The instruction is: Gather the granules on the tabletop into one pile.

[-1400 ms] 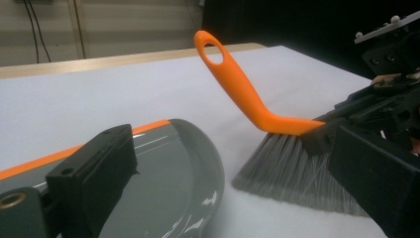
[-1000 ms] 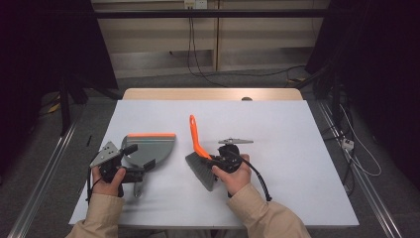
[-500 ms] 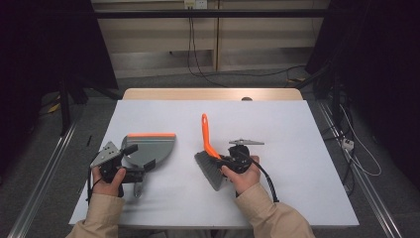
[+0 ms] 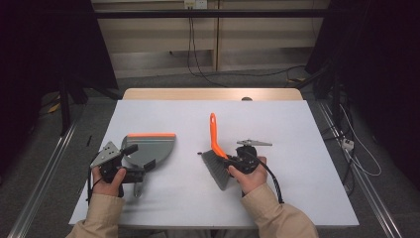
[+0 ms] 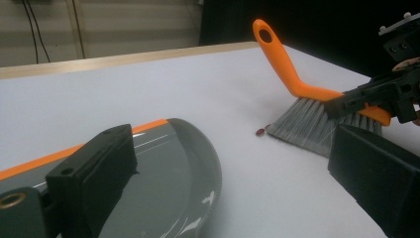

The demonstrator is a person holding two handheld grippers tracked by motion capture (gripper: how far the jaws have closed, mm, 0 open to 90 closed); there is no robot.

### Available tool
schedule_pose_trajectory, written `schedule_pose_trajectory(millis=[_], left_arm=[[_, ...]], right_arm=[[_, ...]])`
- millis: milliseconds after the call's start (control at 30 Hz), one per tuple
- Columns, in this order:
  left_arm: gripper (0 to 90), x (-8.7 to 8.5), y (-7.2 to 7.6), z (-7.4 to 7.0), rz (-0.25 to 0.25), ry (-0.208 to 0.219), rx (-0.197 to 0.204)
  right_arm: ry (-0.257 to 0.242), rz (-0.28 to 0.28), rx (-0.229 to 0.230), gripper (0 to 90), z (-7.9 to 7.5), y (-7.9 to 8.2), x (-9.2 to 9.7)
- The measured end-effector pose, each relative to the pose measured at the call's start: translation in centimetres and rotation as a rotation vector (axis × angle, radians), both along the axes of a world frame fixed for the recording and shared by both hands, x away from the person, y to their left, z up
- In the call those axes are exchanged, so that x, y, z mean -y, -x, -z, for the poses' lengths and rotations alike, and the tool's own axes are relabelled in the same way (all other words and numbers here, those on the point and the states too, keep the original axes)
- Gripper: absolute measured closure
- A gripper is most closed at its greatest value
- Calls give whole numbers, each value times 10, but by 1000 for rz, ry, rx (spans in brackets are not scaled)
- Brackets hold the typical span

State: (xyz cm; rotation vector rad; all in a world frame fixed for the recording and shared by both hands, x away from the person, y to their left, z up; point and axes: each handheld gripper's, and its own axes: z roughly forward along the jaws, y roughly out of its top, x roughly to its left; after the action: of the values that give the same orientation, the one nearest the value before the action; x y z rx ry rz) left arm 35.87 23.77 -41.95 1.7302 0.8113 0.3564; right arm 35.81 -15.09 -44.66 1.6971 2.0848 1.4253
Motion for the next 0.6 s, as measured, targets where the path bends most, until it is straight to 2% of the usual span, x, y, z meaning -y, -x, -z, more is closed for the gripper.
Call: schedule_pose_trajectory(millis=[467,600], left_arm=[[43,0,0,0,1,-2,1],[43,0,0,0,1,0,0]], right_arm=[[18,27,14,707,-2,2,14],[4,26,22,710,-4,1,14]])
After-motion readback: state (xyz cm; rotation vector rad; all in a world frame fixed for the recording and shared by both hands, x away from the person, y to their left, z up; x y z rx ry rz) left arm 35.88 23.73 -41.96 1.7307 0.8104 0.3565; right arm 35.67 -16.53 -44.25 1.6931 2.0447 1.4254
